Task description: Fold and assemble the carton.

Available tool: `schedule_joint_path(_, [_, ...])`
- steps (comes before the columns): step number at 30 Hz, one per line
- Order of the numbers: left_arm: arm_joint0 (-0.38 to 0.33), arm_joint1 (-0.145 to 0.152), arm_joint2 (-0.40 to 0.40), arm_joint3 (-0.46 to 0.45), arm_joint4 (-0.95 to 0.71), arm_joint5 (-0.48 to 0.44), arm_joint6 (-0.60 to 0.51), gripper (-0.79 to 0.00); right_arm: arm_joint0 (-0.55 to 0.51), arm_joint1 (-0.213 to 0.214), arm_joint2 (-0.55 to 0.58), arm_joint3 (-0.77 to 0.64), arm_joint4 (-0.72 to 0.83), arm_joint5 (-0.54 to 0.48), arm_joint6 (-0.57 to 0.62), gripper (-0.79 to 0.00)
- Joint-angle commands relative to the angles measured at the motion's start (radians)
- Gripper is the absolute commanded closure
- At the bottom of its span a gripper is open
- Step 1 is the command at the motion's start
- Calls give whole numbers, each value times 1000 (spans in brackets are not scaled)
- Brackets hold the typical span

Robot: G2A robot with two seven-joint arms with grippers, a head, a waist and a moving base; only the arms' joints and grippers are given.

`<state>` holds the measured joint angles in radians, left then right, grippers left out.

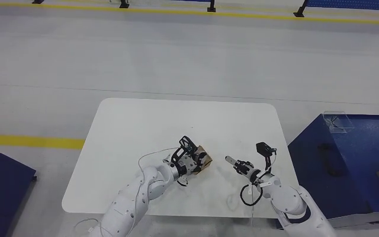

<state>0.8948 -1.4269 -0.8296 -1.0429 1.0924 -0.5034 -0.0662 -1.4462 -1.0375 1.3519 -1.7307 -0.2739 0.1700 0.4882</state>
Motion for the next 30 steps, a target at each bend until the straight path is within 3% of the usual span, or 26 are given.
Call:
schedule_joint_path(1, [-5, -4, 3, 8, -4, 3, 11, 0, 0, 0, 0, 0, 0, 0, 0, -785])
schedule_joint_path(5, [8, -2, -4, -12, 24, 15, 76, 0, 0, 0, 0, 0, 0, 0, 0, -785])
schedule_joint_path(12, [5, -9, 2, 17, 6, 16, 25, 0, 0, 0, 0, 0, 0, 0, 0, -785])
schedule_joint_path(18, [19, -6, -15, -18, 25, 17, 93, 0, 0, 0, 0, 0, 0, 0, 0, -785])
schedule_joint_path(25, [9, -11, -14, 17, -1, 16, 26, 0, 0, 0, 0, 0, 0, 0, 0, -785])
schedule_joint_path(30, [17, -6, -29, -14, 27, -6, 104, 0, 0, 0, 0, 0, 0, 0, 0, -785])
